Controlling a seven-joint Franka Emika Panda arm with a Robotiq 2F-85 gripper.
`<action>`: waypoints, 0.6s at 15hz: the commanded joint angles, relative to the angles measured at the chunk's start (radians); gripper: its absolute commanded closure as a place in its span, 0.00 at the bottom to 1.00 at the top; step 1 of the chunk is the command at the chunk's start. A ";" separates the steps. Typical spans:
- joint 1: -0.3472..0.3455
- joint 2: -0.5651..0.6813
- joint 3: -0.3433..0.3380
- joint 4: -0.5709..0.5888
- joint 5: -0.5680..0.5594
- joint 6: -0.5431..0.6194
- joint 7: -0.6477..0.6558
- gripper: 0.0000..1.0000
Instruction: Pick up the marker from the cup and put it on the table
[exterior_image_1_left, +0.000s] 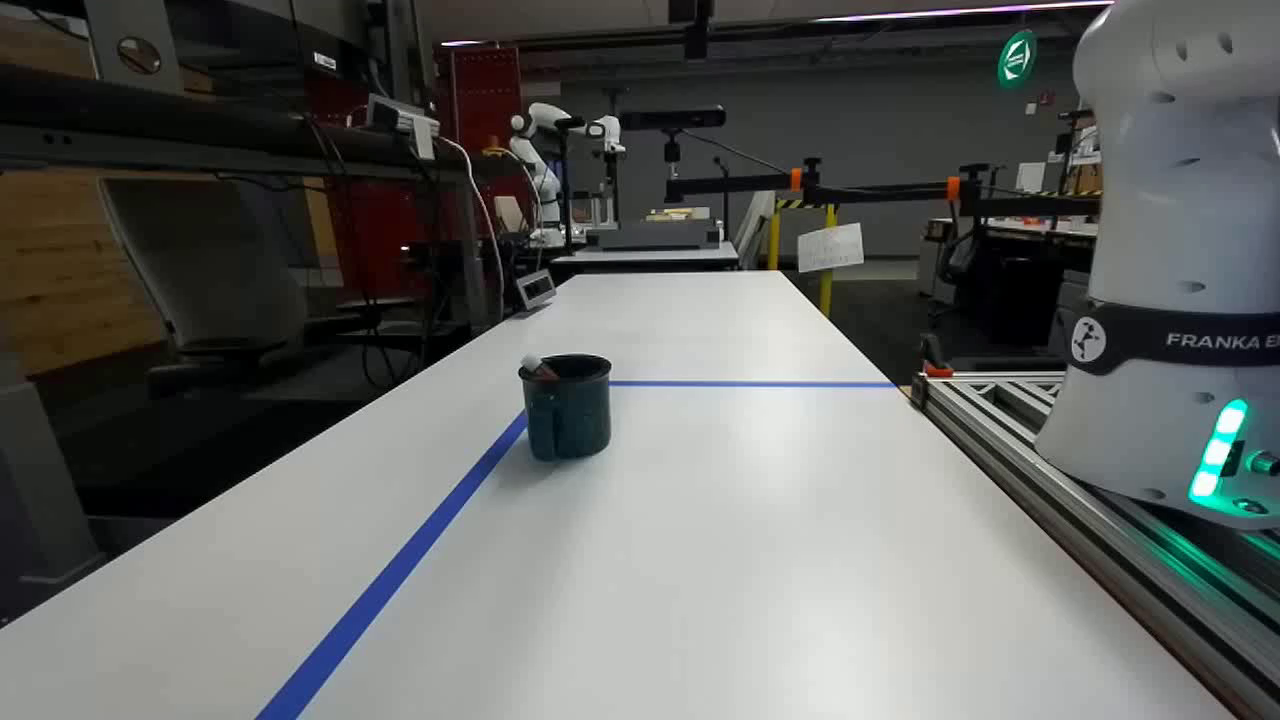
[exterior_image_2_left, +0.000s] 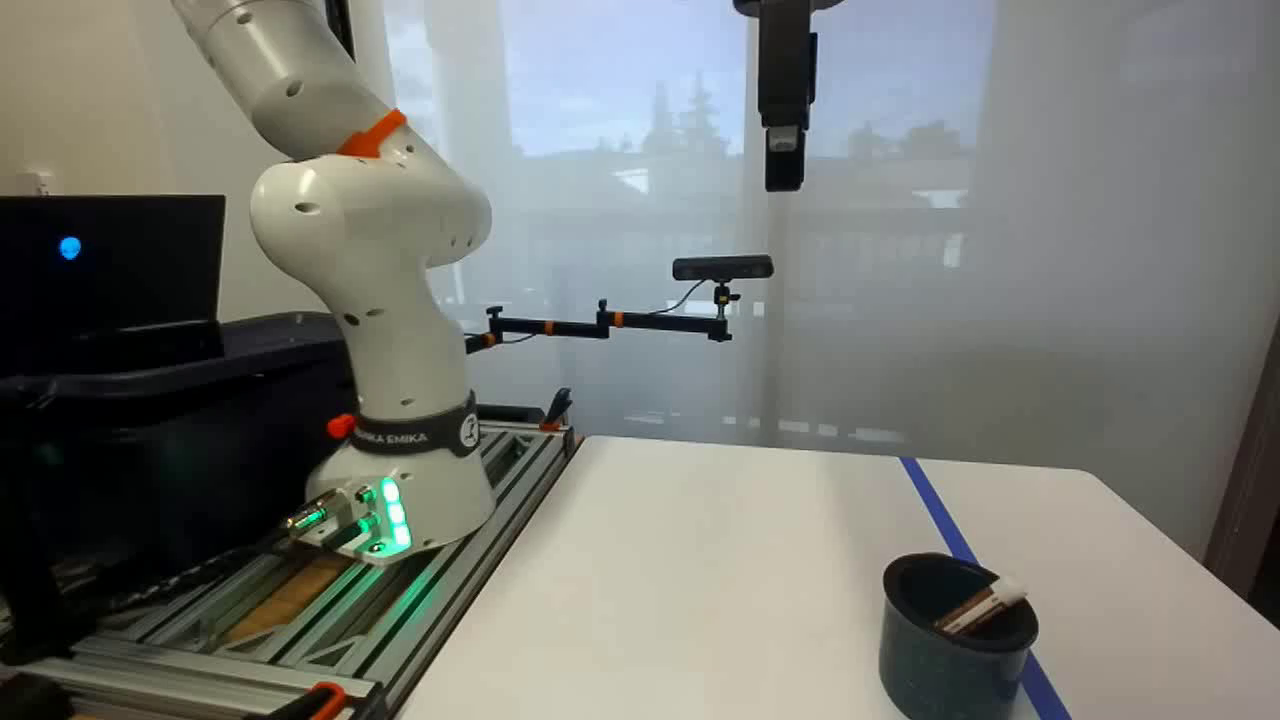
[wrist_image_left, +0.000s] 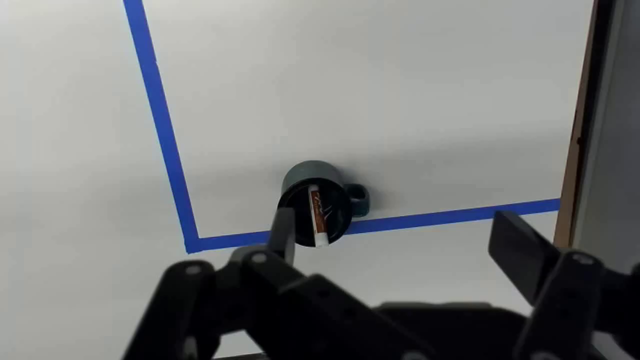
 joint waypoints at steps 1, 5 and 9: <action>-0.009 0.001 0.007 0.003 0.005 -0.002 -0.004 0.00; -0.006 0.006 0.001 0.001 0.006 0.015 -0.018 0.00; -0.005 0.071 -0.010 -0.019 -0.027 0.147 -0.072 0.00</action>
